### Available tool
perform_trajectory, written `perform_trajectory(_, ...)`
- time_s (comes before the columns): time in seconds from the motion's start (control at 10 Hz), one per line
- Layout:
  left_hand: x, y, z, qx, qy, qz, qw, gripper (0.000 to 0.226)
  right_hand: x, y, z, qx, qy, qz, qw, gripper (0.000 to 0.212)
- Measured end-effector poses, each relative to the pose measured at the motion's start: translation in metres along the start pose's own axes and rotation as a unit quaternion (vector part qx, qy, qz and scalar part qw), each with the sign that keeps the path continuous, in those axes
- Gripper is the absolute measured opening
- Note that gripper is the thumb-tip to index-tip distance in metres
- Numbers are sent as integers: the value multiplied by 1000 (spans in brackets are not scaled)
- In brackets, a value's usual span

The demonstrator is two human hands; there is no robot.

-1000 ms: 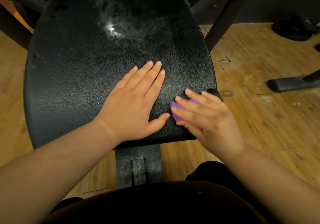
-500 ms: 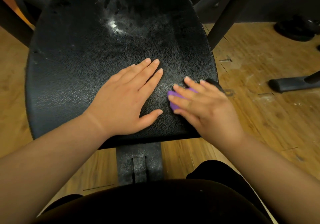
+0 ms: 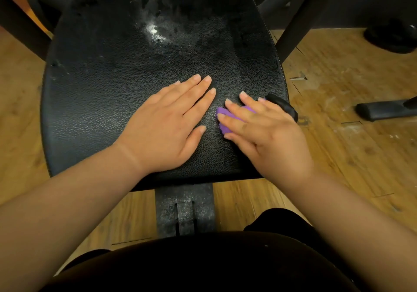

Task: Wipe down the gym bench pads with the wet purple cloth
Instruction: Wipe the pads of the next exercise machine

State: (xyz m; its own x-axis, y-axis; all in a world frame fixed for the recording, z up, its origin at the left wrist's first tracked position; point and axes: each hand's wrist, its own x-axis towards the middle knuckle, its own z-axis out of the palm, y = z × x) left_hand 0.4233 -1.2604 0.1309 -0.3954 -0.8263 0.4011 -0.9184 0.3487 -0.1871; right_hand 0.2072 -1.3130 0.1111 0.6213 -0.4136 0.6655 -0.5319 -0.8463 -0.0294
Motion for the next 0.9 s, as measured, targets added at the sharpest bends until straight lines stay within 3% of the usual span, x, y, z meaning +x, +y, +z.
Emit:
perform_trajectory(0.2,1,-1,2,-9,17,2,1000,56,-38,-15,0,43,-66,-106,991,27)
perform_trajectory(0.5,0,-1,1,-16,15,-1,1000,55,-14,-20,5,32,-19,-29,999,25)
perform_trajectory(0.7,0,-1,2,-17,18,-4,1000,55,-22,-15,-1,42,-59,-96,993,25)
perform_trajectory(0.9,0,0,1,-21,26,-21,999,54,11,-12,6,14,-5,19,1000,28)
